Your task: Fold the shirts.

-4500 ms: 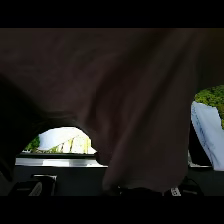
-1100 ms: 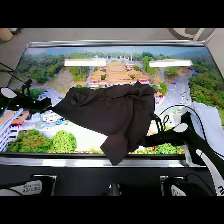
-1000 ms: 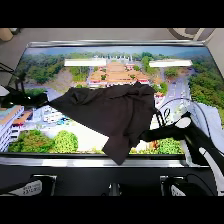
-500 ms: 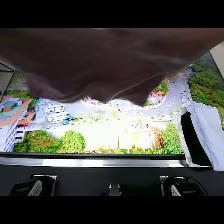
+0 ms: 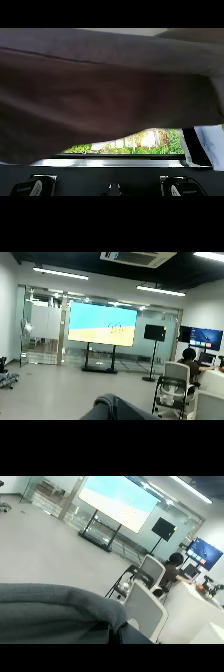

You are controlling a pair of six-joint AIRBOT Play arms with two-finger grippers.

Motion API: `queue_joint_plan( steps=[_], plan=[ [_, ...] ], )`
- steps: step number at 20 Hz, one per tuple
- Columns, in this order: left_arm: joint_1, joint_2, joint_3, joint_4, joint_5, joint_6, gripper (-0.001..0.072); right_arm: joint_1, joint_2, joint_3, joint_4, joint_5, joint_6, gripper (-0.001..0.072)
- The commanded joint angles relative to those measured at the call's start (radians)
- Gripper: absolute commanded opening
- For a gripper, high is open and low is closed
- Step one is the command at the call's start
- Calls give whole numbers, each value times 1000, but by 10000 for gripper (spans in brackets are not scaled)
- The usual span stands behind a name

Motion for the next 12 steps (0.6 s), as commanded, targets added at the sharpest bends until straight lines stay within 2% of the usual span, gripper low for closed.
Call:
queue_joint_plan(
  steps=[1, 4, 6, 10, 12],
  plan=[
    [0, -49, 2, 93, -179, -4, 28, 0, -53, 7, -42, 108, 32, 24],
    [0, -201, -5, 176, -404, -3, 29, 0, -201, 7, -40, 231, 7, 25],
    [0, -323, -48, 184, -468, 1, 29, 0, -346, 6, -31, 281, 7, 25],
    [0, -585, -184, 183, -429, 36, 29, 0, -686, 6, -20, 382, 44, 24],
    [-4, -738, -197, 183, -385, 35, 29, 0, -843, 6, 46, 331, 58, 24]
  ],
)
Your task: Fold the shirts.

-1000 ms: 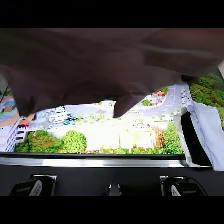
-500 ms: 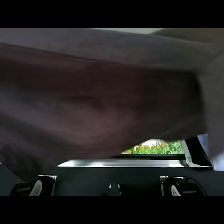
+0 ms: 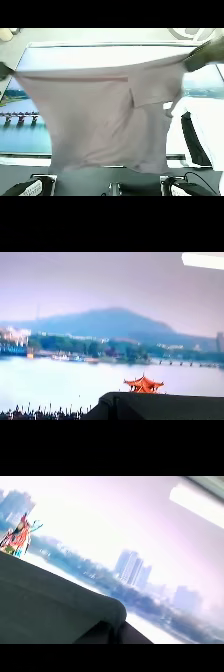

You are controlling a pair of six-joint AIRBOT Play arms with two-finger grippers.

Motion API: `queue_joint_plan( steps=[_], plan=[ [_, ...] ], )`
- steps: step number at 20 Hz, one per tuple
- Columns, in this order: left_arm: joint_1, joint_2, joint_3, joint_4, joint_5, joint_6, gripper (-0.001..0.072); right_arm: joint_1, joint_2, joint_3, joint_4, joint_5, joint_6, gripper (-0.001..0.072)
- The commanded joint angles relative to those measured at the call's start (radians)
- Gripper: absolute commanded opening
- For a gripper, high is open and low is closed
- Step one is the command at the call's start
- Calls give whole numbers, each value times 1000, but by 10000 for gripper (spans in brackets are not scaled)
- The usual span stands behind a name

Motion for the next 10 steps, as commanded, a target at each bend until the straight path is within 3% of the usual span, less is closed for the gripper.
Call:
queue_joint_plan(
  steps=[1, 5, 10],
  plan=[
    [-8, -249, -43, 6, 52, 14, 29, 0, -280, 2, 106, -31, 26, 24],
    [-22, -442, -43, -18, 205, 13, 30, 0, -443, 2, 183, -243, 59, 25],
    [-21, -502, -43, -64, 369, 13, 29, -1, -476, 2, 119, -504, 59, 25]
  ],
)
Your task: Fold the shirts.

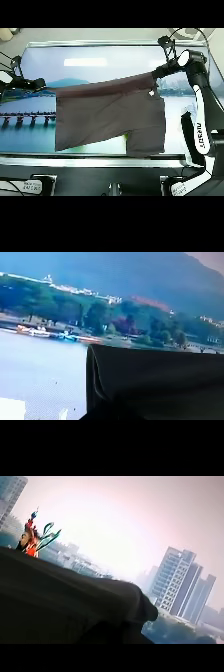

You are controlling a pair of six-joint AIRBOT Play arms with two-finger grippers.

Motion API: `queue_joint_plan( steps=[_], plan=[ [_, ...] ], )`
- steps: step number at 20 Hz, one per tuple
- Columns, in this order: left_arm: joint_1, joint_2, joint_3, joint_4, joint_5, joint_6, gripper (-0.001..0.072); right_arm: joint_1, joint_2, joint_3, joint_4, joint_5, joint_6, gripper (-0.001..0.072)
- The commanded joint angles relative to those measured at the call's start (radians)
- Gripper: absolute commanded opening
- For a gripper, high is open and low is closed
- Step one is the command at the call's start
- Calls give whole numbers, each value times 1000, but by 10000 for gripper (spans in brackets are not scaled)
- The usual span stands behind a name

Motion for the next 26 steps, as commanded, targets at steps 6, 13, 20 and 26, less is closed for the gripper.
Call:
queue_joint_plan(
  steps=[6, 13, 20, 26],
  plan=[
    [-1, -43, -10, -37, -291, 129, 29, -1, -37, 0, -130, 159, -86, 26],
    [-31, -43, -218, -32, -460, 158, 29, -43, -100, -17, -191, 417, -140, 25],
    [-31, -41, -236, -36, -459, 142, 33, -43, -150, -16, -148, 450, -54, 229],
    [82, 25, -176, -33, -569, 100, 415, -171, -35, -18, -87, 662, -91, 469]
  ],
)
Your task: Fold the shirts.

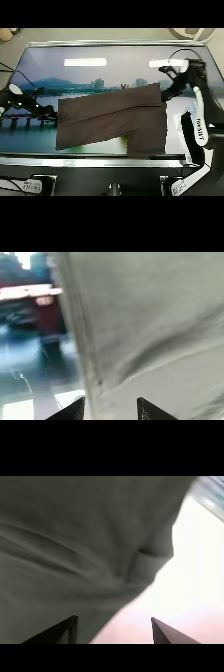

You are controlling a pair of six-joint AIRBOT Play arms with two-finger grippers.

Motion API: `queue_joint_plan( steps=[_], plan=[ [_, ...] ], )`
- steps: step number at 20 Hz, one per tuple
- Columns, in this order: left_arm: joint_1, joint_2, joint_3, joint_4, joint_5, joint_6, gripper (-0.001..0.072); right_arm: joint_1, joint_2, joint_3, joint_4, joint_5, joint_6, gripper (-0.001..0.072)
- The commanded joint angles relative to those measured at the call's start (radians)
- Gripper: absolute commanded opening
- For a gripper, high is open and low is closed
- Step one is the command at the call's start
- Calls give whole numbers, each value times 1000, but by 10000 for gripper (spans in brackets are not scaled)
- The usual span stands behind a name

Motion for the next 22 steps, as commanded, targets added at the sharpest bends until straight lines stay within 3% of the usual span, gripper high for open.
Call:
queue_joint_plan(
  steps=[1, 3, 5, 9, 16, 17, 20, 22],
  plan=[
    [76, 71, -13, 0, -67, -36, 415, -95, 64, -30, 105, 192, -2, 452],
    [100, 165, -148, 23, -53, -24, 423, -122, 138, -184, 145, 186, -14, 448],
    [111, 275, -364, 25, 29, -24, 545, -122, 225, -381, 142, 86, -39, 445],
    [108, 390, -658, -34, 126, 28, 522, -122, 301, -575, 141, 28, -66, 422],
    [62, 391, -716, -103, 231, 16, 505, -122, 305, -586, 134, 5, -65, 422],
    [53, 391, -716, -102, 251, 0, 417, -122, 305, -586, 133, 5, -65, 422],
    [34, 392, -716, -102, 267, -8, 59, -122, 315, -610, 146, 6, -64, 423],
    [34, 393, -716, -103, 267, 6, 30, -121, 360, -714, 180, -31, -66, 431]
  ],
)
